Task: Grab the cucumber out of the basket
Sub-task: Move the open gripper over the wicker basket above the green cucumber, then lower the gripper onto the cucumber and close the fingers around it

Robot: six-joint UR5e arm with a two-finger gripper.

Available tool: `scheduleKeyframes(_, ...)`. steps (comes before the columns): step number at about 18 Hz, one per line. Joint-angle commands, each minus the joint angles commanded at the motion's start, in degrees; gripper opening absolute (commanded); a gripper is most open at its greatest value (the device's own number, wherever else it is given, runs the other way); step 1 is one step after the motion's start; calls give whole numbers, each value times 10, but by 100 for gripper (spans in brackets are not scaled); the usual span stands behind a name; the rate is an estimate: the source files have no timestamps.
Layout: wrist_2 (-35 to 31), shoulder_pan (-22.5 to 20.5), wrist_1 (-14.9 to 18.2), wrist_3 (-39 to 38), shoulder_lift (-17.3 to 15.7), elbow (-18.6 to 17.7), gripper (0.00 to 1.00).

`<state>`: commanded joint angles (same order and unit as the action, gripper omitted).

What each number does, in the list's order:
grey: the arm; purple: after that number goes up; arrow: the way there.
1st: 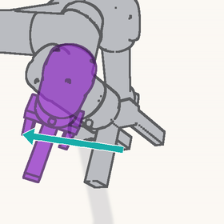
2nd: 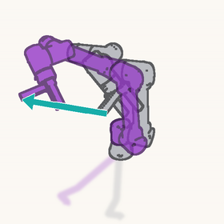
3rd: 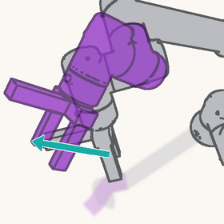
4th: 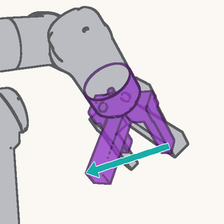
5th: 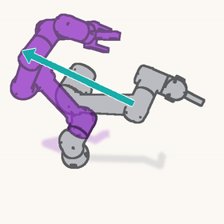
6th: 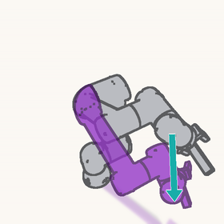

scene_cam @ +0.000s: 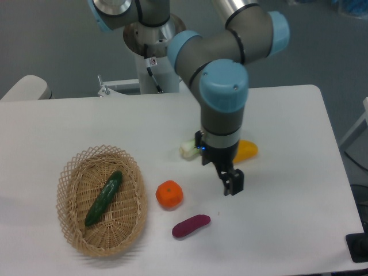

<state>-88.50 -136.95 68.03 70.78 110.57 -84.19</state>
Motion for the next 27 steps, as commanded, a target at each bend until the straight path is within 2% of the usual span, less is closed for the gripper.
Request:
scheduleKeyframes(4, -1, 28, 4, -89, 0, -7, 100)
scheduleKeyframes(7, 5, 43, -4, -182, -6, -36, 100)
scheduleKeyframes(11, 8, 78, -18, -256, -3, -48, 100)
scheduleKeyframes(15, 9, 113, -53, -373, 9, -56, 100)
scheduleKeyframes(18, 7, 143, -111, -471, 33, -67, 100)
scheduleKeyframes(21, 7, 160, -142, -485, 56, -73, 100)
scheduleKeyframes(27, 1, 174, -150, -479, 69, -97, 100)
